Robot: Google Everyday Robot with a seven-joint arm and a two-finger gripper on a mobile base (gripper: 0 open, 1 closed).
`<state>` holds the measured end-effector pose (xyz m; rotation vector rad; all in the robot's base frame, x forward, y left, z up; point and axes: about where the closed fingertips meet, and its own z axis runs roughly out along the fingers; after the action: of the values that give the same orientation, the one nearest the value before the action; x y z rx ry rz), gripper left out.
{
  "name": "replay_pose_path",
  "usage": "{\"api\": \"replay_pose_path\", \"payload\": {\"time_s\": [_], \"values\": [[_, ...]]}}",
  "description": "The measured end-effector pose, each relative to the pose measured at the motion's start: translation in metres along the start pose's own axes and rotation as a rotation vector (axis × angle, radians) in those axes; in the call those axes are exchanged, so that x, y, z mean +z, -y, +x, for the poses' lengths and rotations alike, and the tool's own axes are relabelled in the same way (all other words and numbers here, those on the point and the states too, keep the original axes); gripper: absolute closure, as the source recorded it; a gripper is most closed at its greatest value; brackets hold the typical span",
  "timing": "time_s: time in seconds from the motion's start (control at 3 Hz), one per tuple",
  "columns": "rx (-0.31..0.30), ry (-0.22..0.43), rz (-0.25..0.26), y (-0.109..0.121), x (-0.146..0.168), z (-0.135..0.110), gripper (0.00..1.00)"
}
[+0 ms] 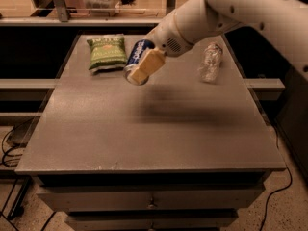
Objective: Move pepsi can near green jalapeno chip bag
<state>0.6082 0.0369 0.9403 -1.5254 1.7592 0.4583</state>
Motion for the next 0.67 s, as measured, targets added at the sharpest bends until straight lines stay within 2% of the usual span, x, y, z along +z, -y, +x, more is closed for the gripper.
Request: {"api": "replay_pose_path", "payload": {"time_s": [0.67], "values": [[0.024, 0.009, 0.000, -0.0014, 0.0119, 0.0048, 1.00]]}}
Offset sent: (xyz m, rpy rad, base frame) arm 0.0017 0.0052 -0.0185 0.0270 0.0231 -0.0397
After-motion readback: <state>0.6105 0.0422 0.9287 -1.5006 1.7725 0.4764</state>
